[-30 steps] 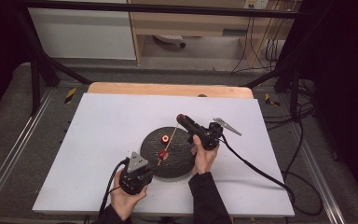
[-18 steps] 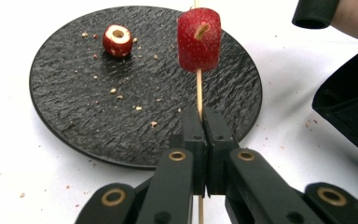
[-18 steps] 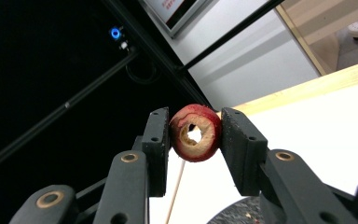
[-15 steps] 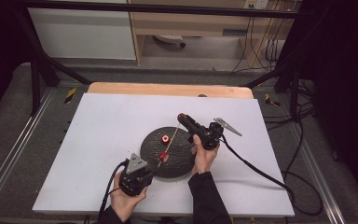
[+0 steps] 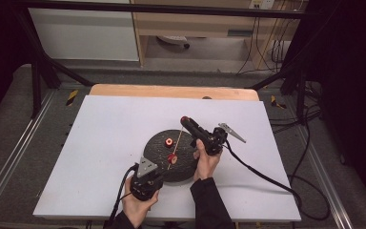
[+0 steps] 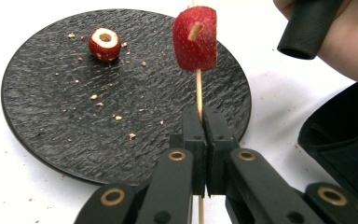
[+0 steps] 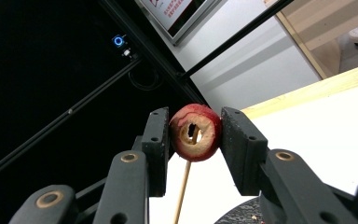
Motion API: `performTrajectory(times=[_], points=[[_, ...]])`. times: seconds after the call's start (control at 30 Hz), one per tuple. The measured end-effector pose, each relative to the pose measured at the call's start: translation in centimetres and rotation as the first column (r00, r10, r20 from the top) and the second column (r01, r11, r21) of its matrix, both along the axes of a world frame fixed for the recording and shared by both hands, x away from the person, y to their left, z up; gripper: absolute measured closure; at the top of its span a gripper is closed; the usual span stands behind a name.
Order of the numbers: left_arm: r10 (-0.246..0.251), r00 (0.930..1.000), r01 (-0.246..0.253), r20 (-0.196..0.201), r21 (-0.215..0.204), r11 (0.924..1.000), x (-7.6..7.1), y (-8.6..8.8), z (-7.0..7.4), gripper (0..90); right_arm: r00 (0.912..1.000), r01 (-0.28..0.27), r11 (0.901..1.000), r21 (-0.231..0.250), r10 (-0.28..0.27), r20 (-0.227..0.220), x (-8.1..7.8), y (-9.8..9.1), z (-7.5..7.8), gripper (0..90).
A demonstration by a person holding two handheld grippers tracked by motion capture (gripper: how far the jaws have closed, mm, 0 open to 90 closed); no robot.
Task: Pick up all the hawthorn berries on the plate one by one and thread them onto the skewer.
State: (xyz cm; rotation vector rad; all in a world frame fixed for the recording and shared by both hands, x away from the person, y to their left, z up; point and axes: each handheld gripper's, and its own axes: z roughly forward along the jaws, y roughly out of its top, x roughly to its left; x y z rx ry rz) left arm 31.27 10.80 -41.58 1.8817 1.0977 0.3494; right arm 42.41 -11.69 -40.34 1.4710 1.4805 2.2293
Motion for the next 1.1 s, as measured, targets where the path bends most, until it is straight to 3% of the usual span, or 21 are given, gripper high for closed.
performTrajectory(times=[0.17, 0.33, 0.5, 0.67, 0.87, 1.1], points=[[-0.007, 0.9999, 0.007, 0.008, -0.009, 0.9999, 0.0, 0.4, 0.2, 88.7, 0.9999, -0.007, 1.0000, 0.002, 0.007, -0.014, 0.1, -0.6, -0.1, 64.0], [-0.011, 0.9999, 0.011, 0.012, -0.017, 0.9998, -0.2, 0.9, 0.0, 88.7, 0.9999, 0.012, 0.9999, 0.002, -0.012, 0.001, 0.3, -1.0, -0.1, 64.0], [-0.011, 0.9999, 0.011, -0.004, -0.014, 0.9999, 0.1, 0.2, -0.4, 88.7, 1.0000, -0.003, 0.9997, 0.025, 0.003, -0.004, 0.2, -0.8, -0.4, 64.0], [-0.013, 0.9999, 0.013, -0.008, -0.061, 0.9981, 0.3, -0.2, -1.0, 88.8, 1.0000, 0.003, 0.9994, 0.033, -0.002, -0.005, 0.1, -0.8, -0.3, 64.1], [-0.029, 0.9995, 0.028, -0.014, -0.072, 0.9970, 0.4, -0.1, -1.7, 88.8, 0.9989, -0.025, 0.9996, -0.008, 0.026, 0.040, -0.3, -0.9, -0.2, 64.2], [-0.018, 0.9994, 0.020, 0.029, -0.072, 0.9972, 0.2, 0.2, -1.6, 88.9, 0.9960, -0.032, 0.9995, -0.008, 0.033, 0.083, -0.8, -1.0, -0.1, 64.6]])
